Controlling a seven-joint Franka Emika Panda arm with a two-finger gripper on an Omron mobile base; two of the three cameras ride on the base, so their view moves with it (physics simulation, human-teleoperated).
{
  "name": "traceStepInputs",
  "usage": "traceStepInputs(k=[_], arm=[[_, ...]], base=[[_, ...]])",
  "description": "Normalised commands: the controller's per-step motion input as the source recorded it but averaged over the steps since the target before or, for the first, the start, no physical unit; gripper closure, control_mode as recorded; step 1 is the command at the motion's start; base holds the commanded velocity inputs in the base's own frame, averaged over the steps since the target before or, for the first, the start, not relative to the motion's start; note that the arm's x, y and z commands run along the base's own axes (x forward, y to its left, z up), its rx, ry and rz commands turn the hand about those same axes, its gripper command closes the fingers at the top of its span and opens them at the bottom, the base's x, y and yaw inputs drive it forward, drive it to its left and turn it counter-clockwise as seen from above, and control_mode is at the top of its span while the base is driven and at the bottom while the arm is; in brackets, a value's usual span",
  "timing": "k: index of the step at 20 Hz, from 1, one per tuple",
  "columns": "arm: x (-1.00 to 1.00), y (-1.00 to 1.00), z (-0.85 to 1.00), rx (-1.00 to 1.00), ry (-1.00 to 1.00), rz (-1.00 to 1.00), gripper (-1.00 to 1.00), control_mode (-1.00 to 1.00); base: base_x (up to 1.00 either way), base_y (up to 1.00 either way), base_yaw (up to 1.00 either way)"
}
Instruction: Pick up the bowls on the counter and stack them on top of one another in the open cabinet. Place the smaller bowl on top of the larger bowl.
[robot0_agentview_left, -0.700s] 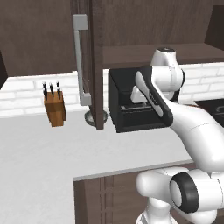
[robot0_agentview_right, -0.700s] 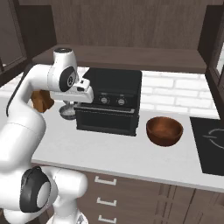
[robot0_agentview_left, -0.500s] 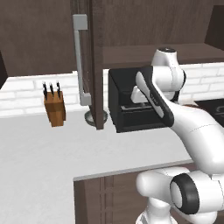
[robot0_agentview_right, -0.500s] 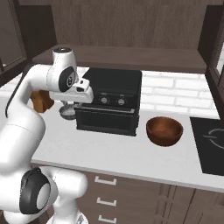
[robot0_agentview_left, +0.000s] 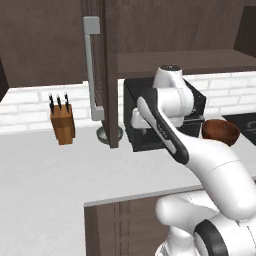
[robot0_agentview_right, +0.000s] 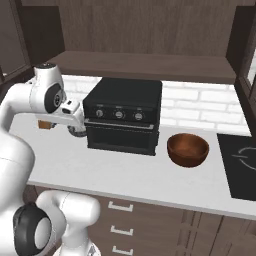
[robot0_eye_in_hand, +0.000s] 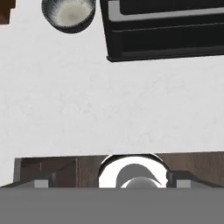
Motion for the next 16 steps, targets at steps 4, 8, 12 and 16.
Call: traceStepInputs(k=[4, 8, 12, 16], arm=[[-0.42, 1.0, -0.25, -0.01, 0.0, -0.1, -1.0, -1.0], [-0.23, 0.72, -0.49, -0.24, 0.01, 0.14, -1.0, -1.0], [-0.01, 0.09, -0.65, -0.33, 0.12, 0.3, -1.0, -1.0], [0.0, 0.04, -0.67, -0.3, 0.0, 0.25, -1.0, -1.0]], base=[[0.0, 0.0, 0.0], [0.0, 0.0, 0.0], [0.0, 0.0, 0.0], [0.0, 0.0, 0.0]])
